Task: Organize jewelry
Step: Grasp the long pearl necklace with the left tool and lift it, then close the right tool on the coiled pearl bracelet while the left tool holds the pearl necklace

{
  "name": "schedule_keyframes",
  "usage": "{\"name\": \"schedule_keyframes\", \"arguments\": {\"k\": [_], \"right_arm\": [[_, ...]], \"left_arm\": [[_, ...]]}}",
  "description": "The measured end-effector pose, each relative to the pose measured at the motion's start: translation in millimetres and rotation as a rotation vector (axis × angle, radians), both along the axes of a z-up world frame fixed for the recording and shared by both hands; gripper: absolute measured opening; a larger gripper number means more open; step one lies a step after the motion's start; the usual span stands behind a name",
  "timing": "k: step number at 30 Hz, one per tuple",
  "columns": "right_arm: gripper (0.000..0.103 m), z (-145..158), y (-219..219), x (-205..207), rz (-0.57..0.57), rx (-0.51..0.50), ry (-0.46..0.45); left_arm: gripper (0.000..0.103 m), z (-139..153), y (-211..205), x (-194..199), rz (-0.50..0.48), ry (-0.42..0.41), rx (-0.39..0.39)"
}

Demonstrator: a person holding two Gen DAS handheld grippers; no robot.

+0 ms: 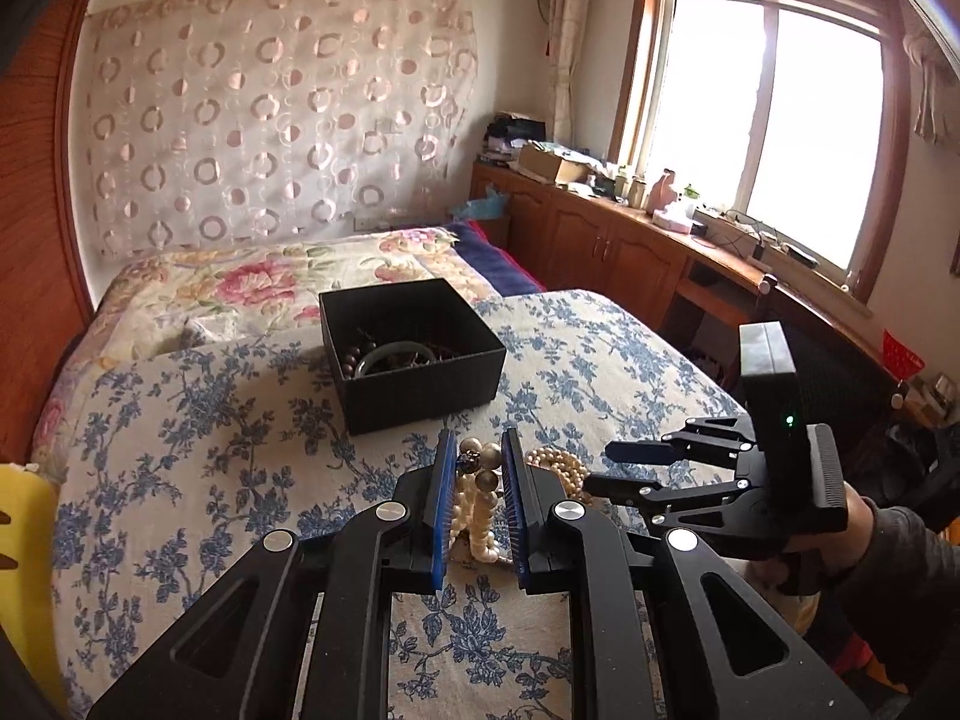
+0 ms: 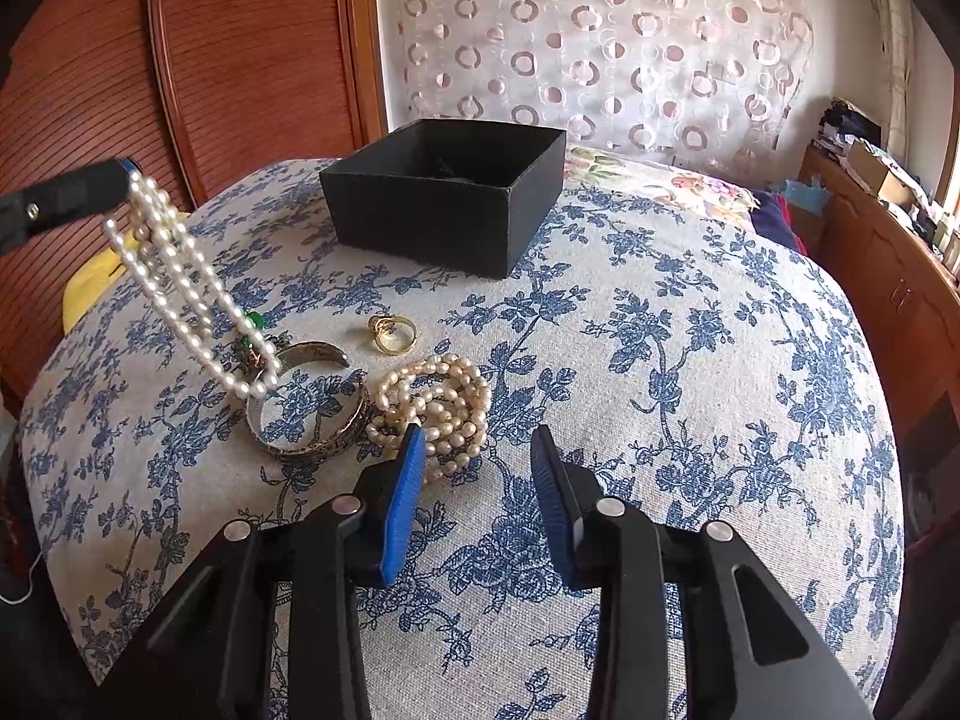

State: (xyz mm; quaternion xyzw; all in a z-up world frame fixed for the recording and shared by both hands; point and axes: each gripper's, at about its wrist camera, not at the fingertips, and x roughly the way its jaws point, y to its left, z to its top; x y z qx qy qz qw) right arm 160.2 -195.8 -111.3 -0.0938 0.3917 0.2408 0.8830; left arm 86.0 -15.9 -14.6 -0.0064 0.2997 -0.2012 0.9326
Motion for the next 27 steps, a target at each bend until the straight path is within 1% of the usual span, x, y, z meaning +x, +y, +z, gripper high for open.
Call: {"name": "schedule_keyframes", "arguments": {"k": [5,7,8,9,14,18,22,24,27], "right_arm": [[0.034,-0.3,2.5,-0.4,0.006,-0.010,-0.001],[0.028,-0.7,3.0,0.5,0.013,-0.010,0.005],[0.022,-1.2,3.7,1.5,0.016,-0.012,0.011],[0.019,-2.1,4.2,2.6,0.020,-0.012,0.019],[0.018,-1.8,4.2,12.9,-0.007,-0.019,0.030],[0.018,2.9,3.9,25.4,-0.020,0.004,0.041],[0.018,1.8,9.7,34.8,-0.001,0.001,0.067],[0.019,-4.0,13.6,36.0,0.021,-0.007,0.089],[0.018,-5.5,18.1,32.5,0.025,-0.032,0.071]], "left_arm": [[0.014,8.2,2.6,-5.7,0.000,-0.020,-0.011],[0.014,11.1,3.5,-7.6,0.001,-0.028,-0.011],[0.014,12.3,3.9,-8.3,0.002,-0.032,-0.010],[0.014,12.8,4.3,-9.1,0.002,-0.034,-0.010],[0.014,11.5,4.7,-8.9,0.003,-0.032,-0.006],[0.014,9.1,5.4,-8.0,0.002,-0.027,-0.004],[0.014,8.2,5.0,-8.2,0.002,-0.027,-0.003],[0.014,8.5,5.1,-8.3,0.003,-0.028,-0.002],[0.014,6.2,6.6,-8.3,0.007,-0.030,-0.001]]}}
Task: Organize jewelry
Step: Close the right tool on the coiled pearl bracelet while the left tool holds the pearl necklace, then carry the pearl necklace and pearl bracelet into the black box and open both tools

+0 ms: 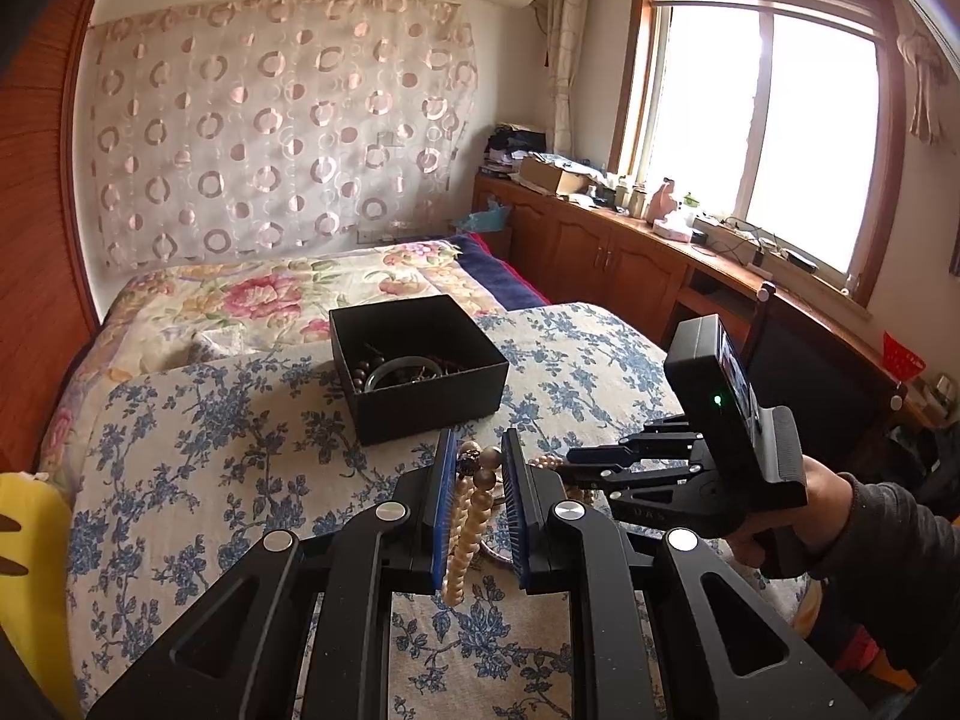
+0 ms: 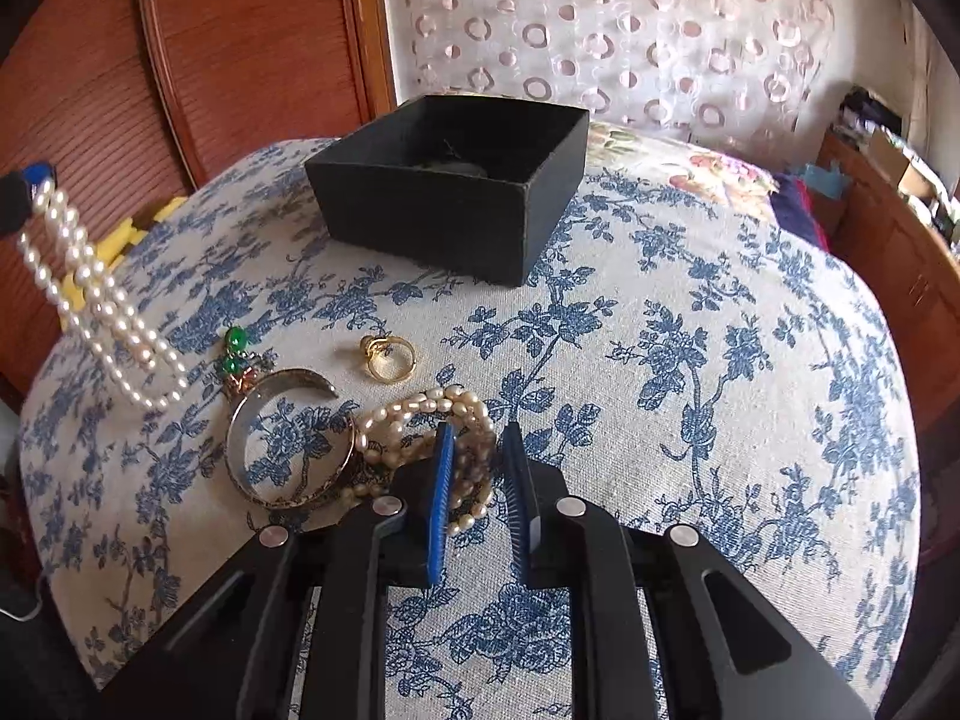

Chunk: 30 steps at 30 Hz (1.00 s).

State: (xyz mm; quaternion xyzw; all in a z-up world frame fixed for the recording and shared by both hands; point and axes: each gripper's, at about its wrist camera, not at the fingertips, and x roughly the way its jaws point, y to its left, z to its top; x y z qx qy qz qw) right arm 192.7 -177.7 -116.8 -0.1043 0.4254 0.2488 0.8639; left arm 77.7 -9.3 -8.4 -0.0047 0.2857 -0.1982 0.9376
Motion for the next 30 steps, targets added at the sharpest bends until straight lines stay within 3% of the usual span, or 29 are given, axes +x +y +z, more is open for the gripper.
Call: {"name": "schedule_keyframes", "arguments": {"k": [3,9,17,30], "right_arm": [[0.011,0.2,2.3,-2.6,0.011,-0.009,-0.001],[0.005,3.4,1.4,-7.7,0.033,0.007,0.001],[0.005,13.3,-1.1,-15.9,0.034,0.016,-0.030],[0.005,64.4,-7.0,-26.5,0.049,0.058,-0.140]], "left_arm": [[0.014,0.0,1.6,0.1,0.003,0.001,0.002],[0.014,-0.3,5.4,1.1,0.018,-0.001,0.008],[0.014,-3.3,10.0,4.6,0.035,0.007,0.021],[0.014,0.6,11.9,8.8,0.042,-0.009,0.025]]}}
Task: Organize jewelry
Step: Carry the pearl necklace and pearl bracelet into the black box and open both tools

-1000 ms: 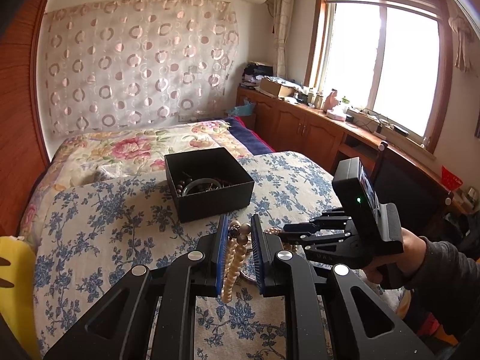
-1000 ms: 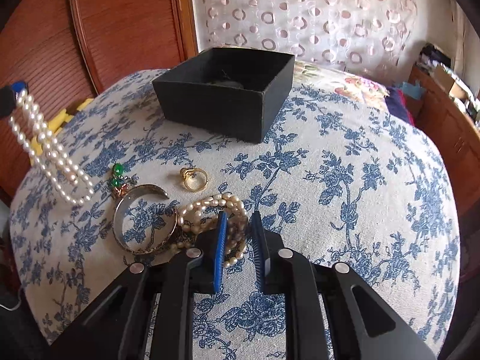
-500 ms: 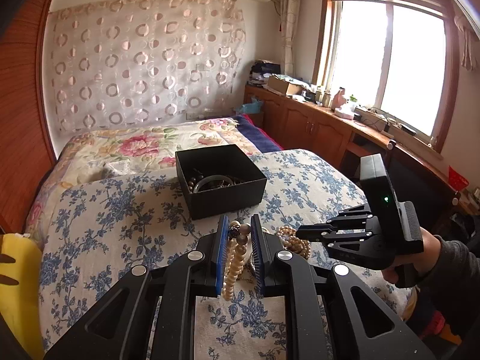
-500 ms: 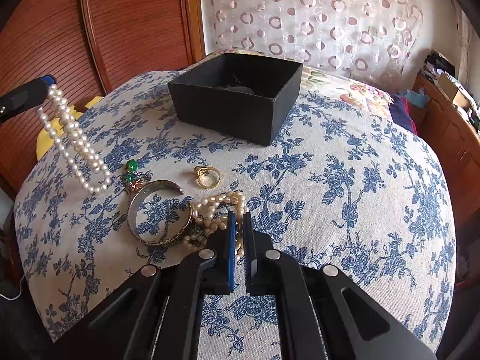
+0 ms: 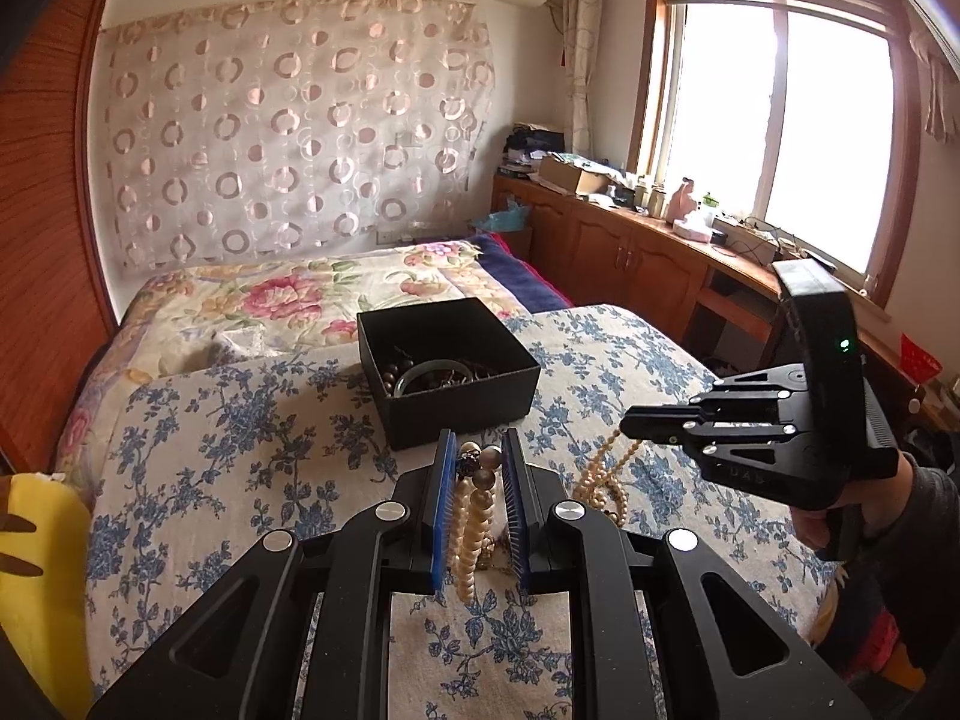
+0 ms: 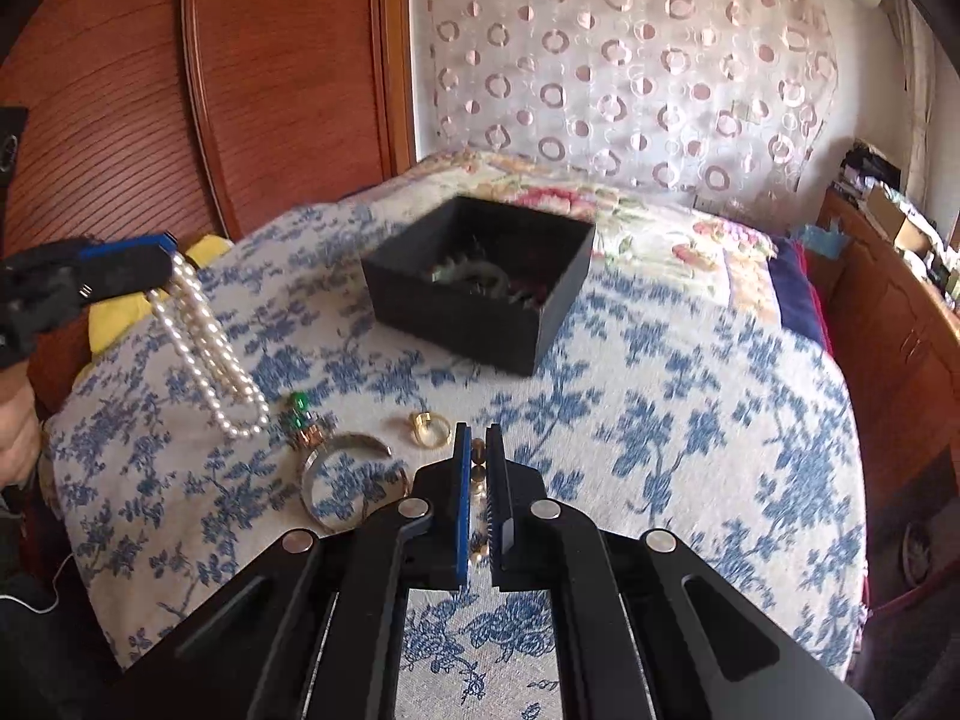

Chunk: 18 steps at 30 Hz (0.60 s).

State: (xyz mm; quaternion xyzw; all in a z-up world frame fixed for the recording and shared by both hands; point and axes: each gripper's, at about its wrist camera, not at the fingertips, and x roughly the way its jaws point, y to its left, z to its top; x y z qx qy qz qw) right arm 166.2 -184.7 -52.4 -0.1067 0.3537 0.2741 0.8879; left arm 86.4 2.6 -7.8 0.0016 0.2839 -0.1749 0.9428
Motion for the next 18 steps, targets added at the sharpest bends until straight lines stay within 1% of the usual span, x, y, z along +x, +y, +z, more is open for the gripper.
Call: {"name": "schedule_keyframes", "arguments": {"k": [4,8,18], "right_arm": [[0.005,21.6,2.6,-2.5,0.010,0.009,-0.049],[0.005,44.1,5.1,-1.4,0.013,0.008,-0.096],[0.005,89.4,7.9,7.2,0.011,-0.001,-0.189]], "left_arm": [[0.014,6.0,0.8,3.1,0.004,-0.012,0.000],[0.014,15.5,-0.5,7.1,0.007,-0.029,0.016],[0.014,36.1,2.2,20.3,0.014,-0.063,0.028]]}}
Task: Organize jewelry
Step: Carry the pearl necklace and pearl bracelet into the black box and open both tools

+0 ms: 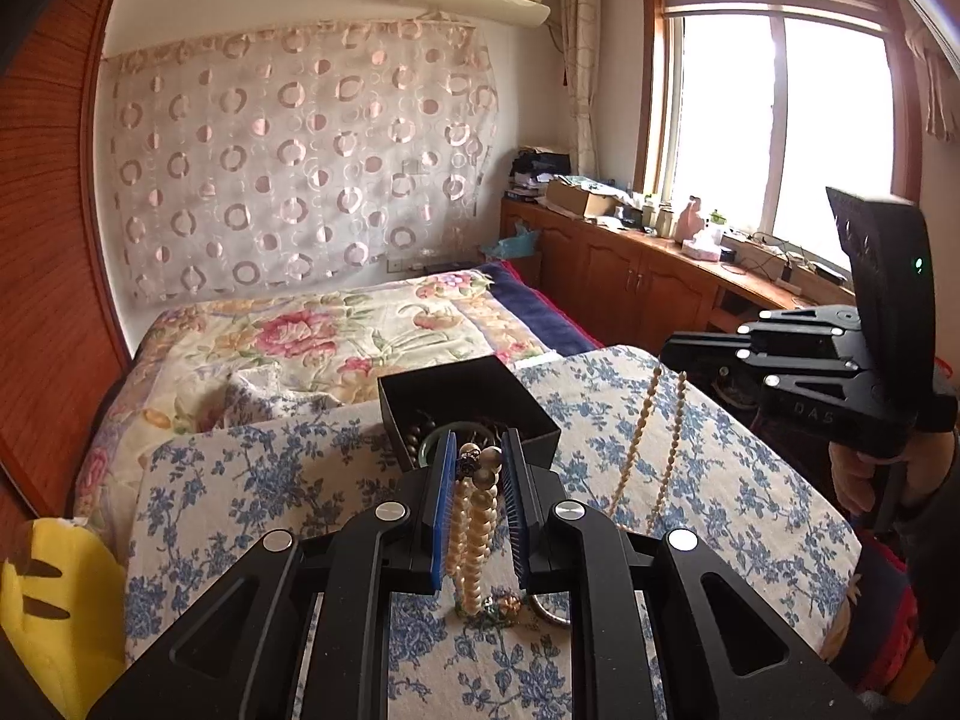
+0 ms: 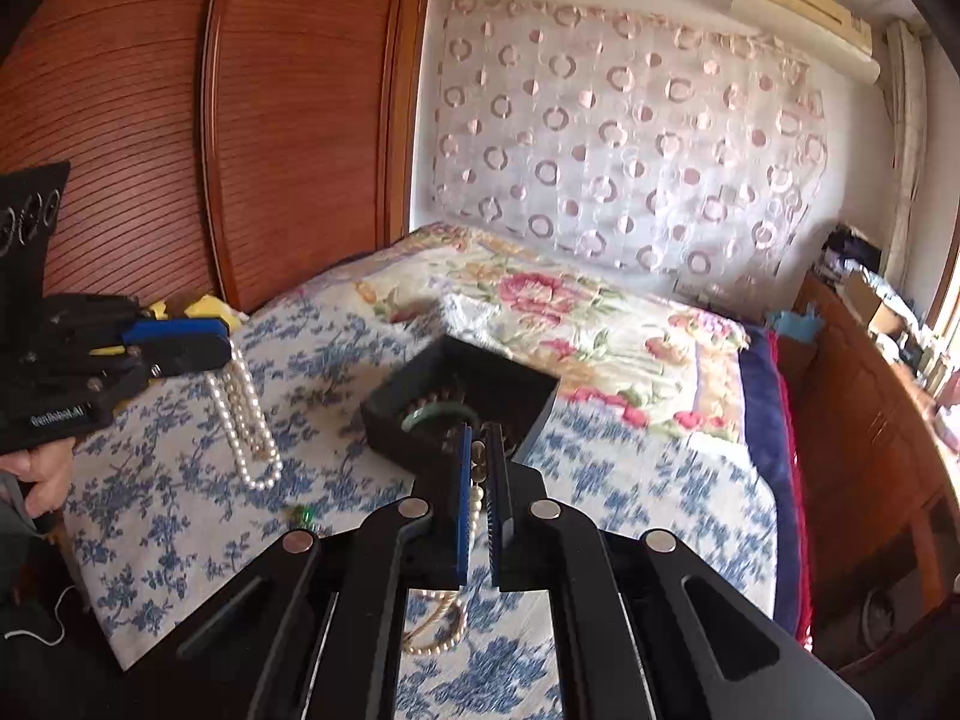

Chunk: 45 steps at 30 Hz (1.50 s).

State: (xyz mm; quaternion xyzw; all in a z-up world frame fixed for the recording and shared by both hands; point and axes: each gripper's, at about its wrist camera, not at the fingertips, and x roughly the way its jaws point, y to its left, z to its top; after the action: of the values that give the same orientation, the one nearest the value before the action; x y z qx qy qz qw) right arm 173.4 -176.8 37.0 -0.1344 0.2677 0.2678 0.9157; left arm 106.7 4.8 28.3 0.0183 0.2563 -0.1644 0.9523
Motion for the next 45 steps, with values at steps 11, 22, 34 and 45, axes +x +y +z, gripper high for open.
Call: {"name": "schedule_keyframes", "arguments": {"k": [11,22,34,45], "right_arm": [[0.005,58.4,2.7,23.7,0.012,0.047,-0.104],[0.005,94.8,17.7,66.1,0.058,0.066,-0.159],[0.005,55.8,37.0,120.2,0.054,0.012,-0.097],[0.006,-12.7,43.6,154.9,0.046,0.001,0.062]], "left_arm": [[0.014,14.5,-7.8,34.2,-0.006,-0.013,0.017],[0.014,21.5,-12.4,78.5,0.001,-0.009,0.007],[0.012,-9.5,-15.9,116.7,-0.004,0.066,0.008],[0.011,-23.0,-19.8,129.6,-0.016,0.098,0.013]]}}
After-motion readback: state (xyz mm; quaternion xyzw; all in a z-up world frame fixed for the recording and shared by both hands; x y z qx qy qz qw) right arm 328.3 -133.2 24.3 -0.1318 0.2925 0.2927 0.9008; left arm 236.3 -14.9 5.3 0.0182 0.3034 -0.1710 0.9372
